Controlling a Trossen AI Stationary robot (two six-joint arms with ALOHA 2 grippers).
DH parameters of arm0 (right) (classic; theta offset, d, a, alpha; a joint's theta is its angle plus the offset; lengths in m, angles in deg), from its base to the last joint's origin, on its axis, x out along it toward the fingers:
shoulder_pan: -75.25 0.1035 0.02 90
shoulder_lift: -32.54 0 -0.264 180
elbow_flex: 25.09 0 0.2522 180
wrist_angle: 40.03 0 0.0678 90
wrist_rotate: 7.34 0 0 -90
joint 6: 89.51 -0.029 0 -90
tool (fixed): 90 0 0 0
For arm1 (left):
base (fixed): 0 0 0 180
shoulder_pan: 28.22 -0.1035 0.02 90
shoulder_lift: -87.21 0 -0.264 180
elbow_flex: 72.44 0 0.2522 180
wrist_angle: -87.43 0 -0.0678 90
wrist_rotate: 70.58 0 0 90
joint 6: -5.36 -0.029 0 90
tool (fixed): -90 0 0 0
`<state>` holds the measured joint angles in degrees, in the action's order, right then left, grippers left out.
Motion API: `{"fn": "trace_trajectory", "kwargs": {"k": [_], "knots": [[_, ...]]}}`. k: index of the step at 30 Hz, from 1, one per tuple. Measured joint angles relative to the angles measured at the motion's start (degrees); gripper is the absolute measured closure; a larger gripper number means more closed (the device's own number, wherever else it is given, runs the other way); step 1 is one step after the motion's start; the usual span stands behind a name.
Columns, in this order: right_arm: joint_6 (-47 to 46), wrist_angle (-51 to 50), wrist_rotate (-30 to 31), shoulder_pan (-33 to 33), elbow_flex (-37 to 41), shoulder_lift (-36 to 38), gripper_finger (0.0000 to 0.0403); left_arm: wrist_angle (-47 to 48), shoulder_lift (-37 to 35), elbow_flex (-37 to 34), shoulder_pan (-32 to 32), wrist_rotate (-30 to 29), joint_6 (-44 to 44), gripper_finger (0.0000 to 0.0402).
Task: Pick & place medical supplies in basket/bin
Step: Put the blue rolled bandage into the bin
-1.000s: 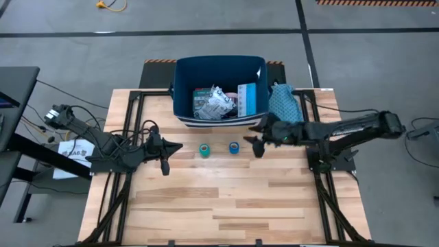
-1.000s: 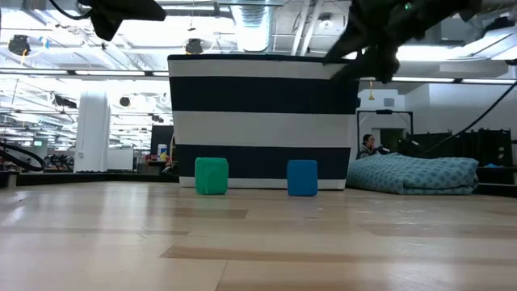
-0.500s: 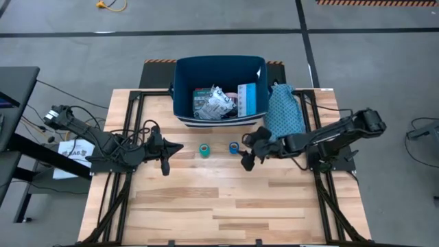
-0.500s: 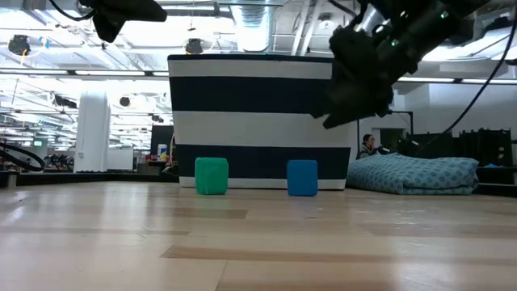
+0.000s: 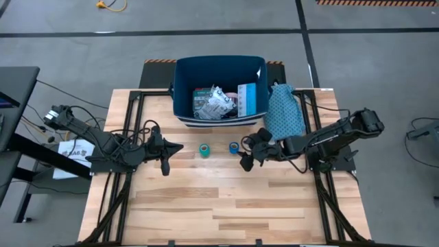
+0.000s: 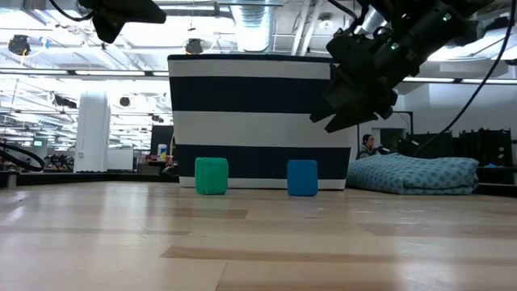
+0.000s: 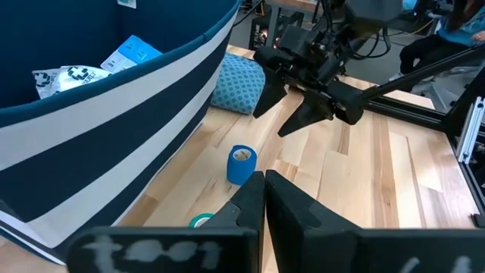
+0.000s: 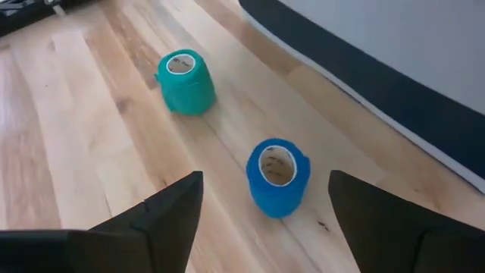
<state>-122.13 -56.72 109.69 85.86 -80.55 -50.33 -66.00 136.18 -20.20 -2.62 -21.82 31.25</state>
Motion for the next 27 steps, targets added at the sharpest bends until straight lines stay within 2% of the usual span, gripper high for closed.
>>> {"fn": "trace_trajectory", "kwargs": {"k": [5, 12, 17, 27], "knots": [[0.0, -0.1, 3.1, 0.4, 0.0, 0.0, 0.0101, 0.2, 0.0, 0.0, 0.0, 0.1, 0.0, 0.0401], [-1.0, 0.2, 2.8, 1.7, 0.0, -4.7, 0.0074, 0.2, 0.0, 0.0, 0.0, 0.3, -0.1, 0.0401], [-5.2, 0.6, 5.2, 4.2, 0.0, -9.9, 0.0067, 0.1, 0.0, 0.0, 0.0, 0.9, -0.7, 0.0401], [-5.5, 3.8, 7.0, 5.8, 0.0, -17.0, 0.0065, 0.0, 0.0, 0.0, -1.9, 3.4, -0.7, 0.0401]]}}
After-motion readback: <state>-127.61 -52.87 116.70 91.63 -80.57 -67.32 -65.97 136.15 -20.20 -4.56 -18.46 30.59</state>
